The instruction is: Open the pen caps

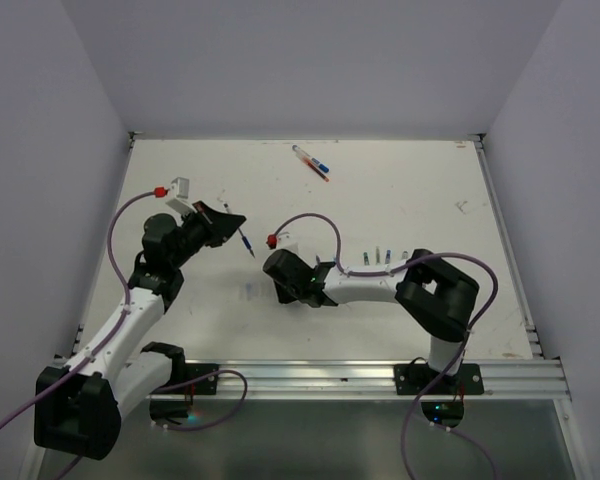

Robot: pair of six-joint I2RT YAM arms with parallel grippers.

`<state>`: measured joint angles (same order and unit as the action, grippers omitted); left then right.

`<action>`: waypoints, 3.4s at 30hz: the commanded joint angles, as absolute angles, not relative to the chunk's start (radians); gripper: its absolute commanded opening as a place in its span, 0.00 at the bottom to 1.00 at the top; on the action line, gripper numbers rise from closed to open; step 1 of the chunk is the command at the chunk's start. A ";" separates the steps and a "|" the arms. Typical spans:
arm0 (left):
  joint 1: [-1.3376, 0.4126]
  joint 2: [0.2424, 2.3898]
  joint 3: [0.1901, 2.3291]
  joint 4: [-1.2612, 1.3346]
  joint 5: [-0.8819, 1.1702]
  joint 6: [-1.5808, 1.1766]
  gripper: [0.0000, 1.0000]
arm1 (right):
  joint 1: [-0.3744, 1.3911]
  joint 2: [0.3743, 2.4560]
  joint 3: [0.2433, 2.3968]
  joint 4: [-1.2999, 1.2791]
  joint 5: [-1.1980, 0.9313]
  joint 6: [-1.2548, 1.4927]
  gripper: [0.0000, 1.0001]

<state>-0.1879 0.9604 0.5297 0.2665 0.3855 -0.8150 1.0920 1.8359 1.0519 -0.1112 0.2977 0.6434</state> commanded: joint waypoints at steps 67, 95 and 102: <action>-0.718 1.802 0.732 0.620 0.156 -1.023 0.11 | 0.445 2.181 1.865 -0.238 0.023 0.138 0.56; -0.716 1.858 0.716 0.664 0.153 -1.043 0.32 | 0.399 2.517 2.204 -0.388 -0.067 0.029 0.54; -0.715 1.835 0.721 0.664 0.158 -1.037 0.35 | 0.397 2.537 2.212 -0.417 -0.061 0.014 0.53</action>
